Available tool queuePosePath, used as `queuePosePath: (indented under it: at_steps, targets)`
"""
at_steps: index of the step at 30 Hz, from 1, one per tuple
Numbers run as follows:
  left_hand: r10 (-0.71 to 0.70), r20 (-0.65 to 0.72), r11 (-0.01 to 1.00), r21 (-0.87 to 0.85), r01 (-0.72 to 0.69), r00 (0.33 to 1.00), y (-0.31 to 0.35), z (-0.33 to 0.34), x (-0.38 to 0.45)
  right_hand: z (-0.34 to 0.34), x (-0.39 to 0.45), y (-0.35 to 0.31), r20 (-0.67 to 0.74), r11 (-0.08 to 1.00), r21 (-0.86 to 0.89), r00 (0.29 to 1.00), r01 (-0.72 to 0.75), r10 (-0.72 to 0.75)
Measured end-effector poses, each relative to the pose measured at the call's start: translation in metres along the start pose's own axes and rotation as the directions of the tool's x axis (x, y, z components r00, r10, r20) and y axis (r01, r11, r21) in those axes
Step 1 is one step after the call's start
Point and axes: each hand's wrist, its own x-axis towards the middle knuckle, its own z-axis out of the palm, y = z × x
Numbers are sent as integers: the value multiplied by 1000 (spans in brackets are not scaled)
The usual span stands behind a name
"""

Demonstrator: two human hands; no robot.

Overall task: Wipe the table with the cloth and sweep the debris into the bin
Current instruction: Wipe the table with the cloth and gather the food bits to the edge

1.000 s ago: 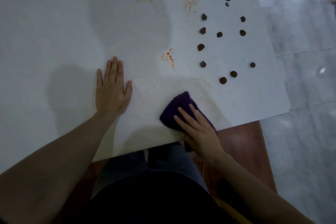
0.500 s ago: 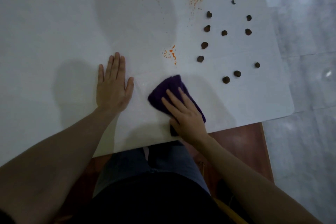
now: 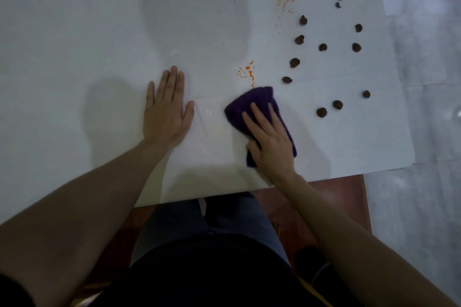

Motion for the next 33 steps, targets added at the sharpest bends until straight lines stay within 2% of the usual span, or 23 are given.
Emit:
queuePosePath:
  at_steps: [3,5,8,11,14,16,19,22,24,26,29,33]
  targets:
    - [-5,-12,999,-47,5,1000,0,-5,3,1,-24,-1,83,981,-36,979,190,-186]
    - [-9,-47,995,-102,4,999,-5,-11,11,-5,-32,10,97,980,-29,977,195,-191]
    - [-38,-101,994,-107,27,994,-23,-19,36,-9,-16,19,36,998,12,997,68,-69]
    - [-65,-73,997,-55,61,995,-40,-17,60,-4,26,14,-16,995,13,995,-94,95]
    - [-87,-61,996,-15,86,994,-44,-11,67,7,87,2,-84,958,57,955,-281,285]
    - [-87,-66,996,-4,87,994,-45,-9,67,18,125,-13,-127,939,49,930,-340,344]
    - [-92,-60,996,2,92,994,-45,-10,66,34,154,-41,-143,964,28,953,-265,266]
    - [-96,-38,995,5,96,995,-44,-11,66,35,135,-56,-21,997,1,997,-80,80]
    - [-97,-34,995,5,98,995,-43,-11,66,28,111,-46,48,999,-9,998,36,-35]
    - [-98,-29,995,4,98,995,-43,-11,67,18,93,-25,62,999,-21,997,51,-49]
    - [-99,-39,995,1,99,994,-43,-11,68,3,105,6,10,995,-14,995,-103,103]
    - [-95,-44,995,0,95,994,-43,-10,68,2,180,12,-94,940,34,935,-340,342]
